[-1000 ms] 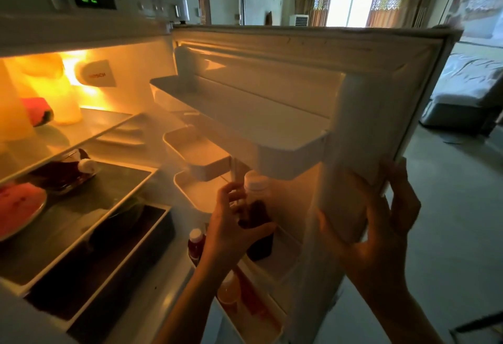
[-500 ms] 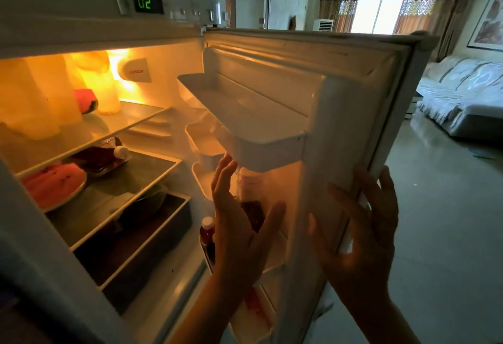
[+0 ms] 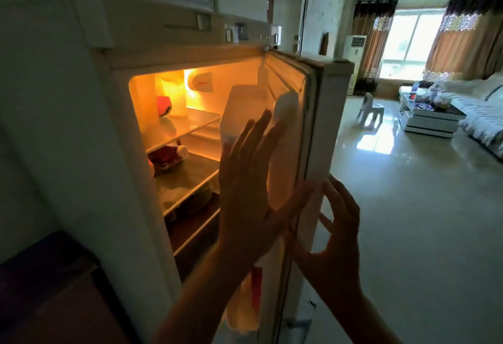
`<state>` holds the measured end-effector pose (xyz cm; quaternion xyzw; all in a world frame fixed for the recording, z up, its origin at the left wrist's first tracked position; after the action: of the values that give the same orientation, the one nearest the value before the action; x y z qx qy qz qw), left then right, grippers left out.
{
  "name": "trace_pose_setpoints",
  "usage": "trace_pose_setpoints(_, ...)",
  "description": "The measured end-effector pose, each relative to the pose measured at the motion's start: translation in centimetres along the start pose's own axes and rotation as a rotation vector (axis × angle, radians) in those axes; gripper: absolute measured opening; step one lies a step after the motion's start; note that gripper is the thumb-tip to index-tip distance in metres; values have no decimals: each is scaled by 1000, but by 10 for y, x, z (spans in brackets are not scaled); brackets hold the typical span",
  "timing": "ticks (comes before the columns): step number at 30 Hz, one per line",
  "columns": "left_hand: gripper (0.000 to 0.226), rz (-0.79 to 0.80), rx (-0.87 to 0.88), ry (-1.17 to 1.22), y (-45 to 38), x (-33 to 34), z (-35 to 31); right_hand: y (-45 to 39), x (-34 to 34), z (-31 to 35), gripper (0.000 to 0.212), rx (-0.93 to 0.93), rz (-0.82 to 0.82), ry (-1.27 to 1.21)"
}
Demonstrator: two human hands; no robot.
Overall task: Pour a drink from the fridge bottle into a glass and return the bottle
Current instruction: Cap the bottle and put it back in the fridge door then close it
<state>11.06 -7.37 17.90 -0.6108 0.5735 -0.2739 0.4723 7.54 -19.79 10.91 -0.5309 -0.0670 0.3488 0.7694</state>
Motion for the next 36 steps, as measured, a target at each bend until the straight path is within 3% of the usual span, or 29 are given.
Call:
trace_pose_setpoints(7,81,-2,-45,-96,-13,-46,18,42,76,15,104,85,247,86)
trace_pose_setpoints(12,83,-114,53,-477,-11,-79,43,47,116,38,106,70,298,111)
trace_pose_setpoints(18,83,-96,31,-892,-11,-102,68,48,148,53,104,97,323,148)
trace_pose_setpoints(21,78,-173,47,-1068,-10,-111,77,48,159,59,101,76,373,135)
trace_pose_setpoints(25,69,-178,121,-1110,-9,-120,91,47,171,63,97,18,455,75)
trace_pose_setpoints(30,63,-211,95,-1174,-11,-136,103,48,186,67,95,-9,576,30)
trace_pose_setpoints(36,60,-193,28,-1035,-13,-135,98,44,179,63,91,-20,682,40)
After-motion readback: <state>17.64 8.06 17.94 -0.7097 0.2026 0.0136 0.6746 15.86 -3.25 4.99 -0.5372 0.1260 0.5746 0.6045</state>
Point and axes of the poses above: each hand's wrist, its own y-axis away from the middle knuckle, its own x-axis out of the palm, z = x × y, the point moved 5 cm from there along -y, towards the middle knuckle, and after that the axes turned 6 degrees about y, right-handed, at the moved point
